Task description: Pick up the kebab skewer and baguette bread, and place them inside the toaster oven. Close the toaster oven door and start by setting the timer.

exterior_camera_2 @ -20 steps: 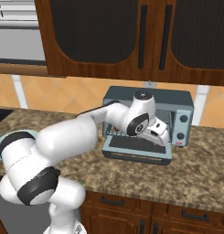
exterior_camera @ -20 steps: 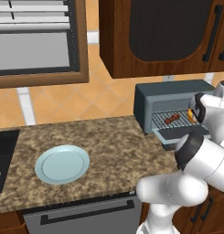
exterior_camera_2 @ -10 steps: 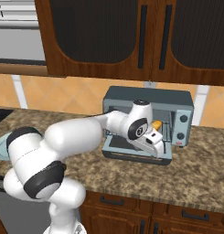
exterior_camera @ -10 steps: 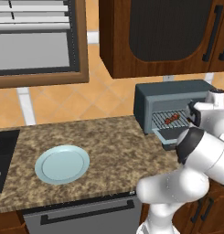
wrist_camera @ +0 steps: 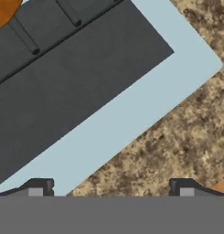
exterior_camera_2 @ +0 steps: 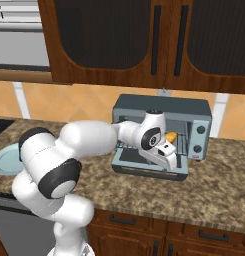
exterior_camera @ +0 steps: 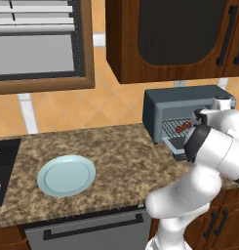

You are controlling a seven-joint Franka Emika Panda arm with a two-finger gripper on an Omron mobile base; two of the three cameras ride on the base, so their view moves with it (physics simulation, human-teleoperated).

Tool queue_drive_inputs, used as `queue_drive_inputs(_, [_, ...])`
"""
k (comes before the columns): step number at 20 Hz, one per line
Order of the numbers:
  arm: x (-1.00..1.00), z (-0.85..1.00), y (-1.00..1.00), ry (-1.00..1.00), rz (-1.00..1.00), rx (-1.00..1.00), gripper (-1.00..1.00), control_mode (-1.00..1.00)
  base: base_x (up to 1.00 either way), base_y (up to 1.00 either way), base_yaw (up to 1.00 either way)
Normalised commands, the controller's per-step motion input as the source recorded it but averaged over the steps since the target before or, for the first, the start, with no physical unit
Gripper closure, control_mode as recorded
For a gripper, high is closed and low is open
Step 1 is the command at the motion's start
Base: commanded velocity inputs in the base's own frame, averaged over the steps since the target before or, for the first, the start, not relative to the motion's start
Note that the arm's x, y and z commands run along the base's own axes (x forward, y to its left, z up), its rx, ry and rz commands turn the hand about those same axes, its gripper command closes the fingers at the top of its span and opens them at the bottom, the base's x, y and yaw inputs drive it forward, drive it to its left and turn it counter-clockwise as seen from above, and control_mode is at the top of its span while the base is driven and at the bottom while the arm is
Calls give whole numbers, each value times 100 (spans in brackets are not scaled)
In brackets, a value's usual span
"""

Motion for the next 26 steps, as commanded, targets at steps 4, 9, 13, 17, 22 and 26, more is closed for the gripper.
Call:
queue_drive_inputs(4, [27, -9, 7, 0, -3, 0, -100, -100, 0, 0, 0])
queue_drive_inputs(9, [52, -10, 33, 0, -9, 0, -100, -100, 0, 0, 0])
queue_drive_inputs(13, [42, -1, 11, 0, -7, 0, -100, -100, 0, 0, 0])
queue_drive_inputs(17, [36, 0, 3, -2, -5, 0, -100, -100, 0, 0, 0])
queue_drive_inputs(22, [47, 0, 0, -6, -5, 0, -100, -100, 0, 0, 0])
queue_drive_inputs(26, [36, 0, 0, -11, -5, 0, -100, -100, 0, 0, 0])
